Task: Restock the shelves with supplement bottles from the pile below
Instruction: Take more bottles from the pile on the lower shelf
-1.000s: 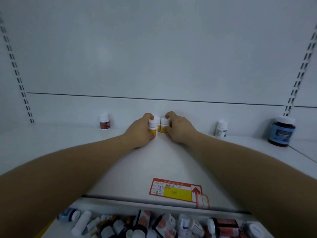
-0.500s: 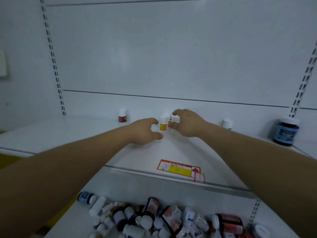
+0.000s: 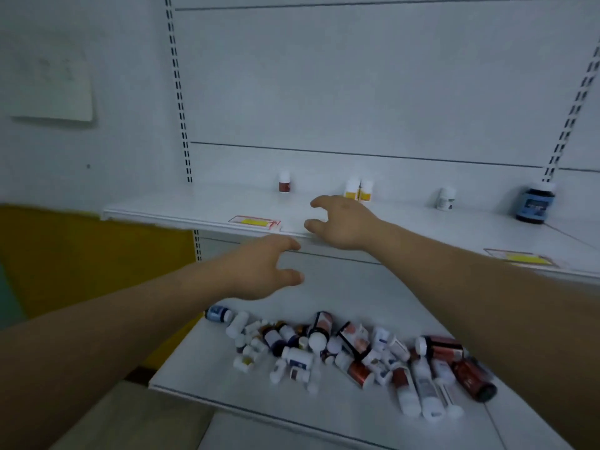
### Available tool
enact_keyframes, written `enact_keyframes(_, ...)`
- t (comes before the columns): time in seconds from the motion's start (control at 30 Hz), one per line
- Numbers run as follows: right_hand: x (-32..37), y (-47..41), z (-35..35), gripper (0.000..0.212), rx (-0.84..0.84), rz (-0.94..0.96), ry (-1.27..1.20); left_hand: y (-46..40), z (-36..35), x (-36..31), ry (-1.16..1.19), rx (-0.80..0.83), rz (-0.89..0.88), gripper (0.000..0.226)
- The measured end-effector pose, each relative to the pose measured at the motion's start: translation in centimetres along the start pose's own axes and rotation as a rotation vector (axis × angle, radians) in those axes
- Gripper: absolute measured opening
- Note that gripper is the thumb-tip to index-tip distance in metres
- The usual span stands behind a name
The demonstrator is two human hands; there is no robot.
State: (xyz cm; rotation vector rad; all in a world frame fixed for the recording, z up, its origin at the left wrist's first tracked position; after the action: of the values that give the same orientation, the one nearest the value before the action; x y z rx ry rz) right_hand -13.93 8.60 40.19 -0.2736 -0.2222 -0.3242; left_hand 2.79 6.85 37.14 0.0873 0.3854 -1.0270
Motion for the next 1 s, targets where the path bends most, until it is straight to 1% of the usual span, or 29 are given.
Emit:
enact_keyframes(0.17,3.6,4.6,-3.2,0.056,0.048,0.12,0.039,5.2,-5.2,3.4,0.056,0.095,0.069,0.064)
enact_keyframes(0.23,4.0,6.1,-4.8,0.056,0.093,0.134,0.033,6.4,-8.1,4.8,0.103,0.14,0.091,0.057)
enact_keyframes(0.3,3.4,6.7,-6.8,0.057,0.157,0.107,0.026,6.9,-10.9,5.9,0.159,0.18,0.109,0.048)
enact_keyframes(0.33,2.9,6.8,-7.9,0.057,0.194,0.084,0.024,7.0,-12.3,6.5,0.18,0.203,0.128,0.049)
enact_keyframes(0.47,-0.4,6.1,-12.9,0.057,0.326,-0.03,-0.018,6.1,-17.4,9.5,0.217,0.285,0.231,0.07)
enact_keyframes(0.57,-3.0,4.8,-17.1,0.055,0.388,-0.091,-0.032,4.4,-20.2,11.7,0.242,0.316,0.314,0.073)
enact_keyframes(0.67,-5.6,3.1,-21.6,0.047,0.444,-0.107,-0.043,2.0,-22.6,14.0,0.271,0.315,0.382,0.072)
enact_keyframes(0.77,-8.1,1.8,-26.6,0.043,0.539,-0.125,-0.063,-0.5,-25.4,16.5,0.31,0.303,0.448,0.072)
enact_keyframes(0.87,-10.2,0.8,-31.8,0.052,0.605,-0.094,-0.003,-2.6,-28.5,19.0,0.335,0.279,0.499,0.072)
enact_keyframes(0.93,-11.3,0.4,-35.3,0.057,0.637,-0.127,-0.003,-3.9,-30.6,20.5,0.34,0.252,0.523,0.073)
enact_keyframes(1.0,-12.3,0.1,-38.5,0.056,0.648,-0.141,-0.002,-5.2,-32.6,21.8,0.325,0.231,0.532,0.073)
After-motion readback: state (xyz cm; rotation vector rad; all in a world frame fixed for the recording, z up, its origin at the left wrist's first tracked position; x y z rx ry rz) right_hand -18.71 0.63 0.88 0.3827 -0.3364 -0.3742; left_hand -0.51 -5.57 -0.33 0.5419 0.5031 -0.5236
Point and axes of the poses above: each hand's wrist, its own y-axis away from the middle knuckle, its own z-axis out of the back of the hand, x = y × z, the point moved 3 cm from there along -y, towards the middle knuckle, and after that the axes turned 9 degrees about -z, right-handed, at the moved point
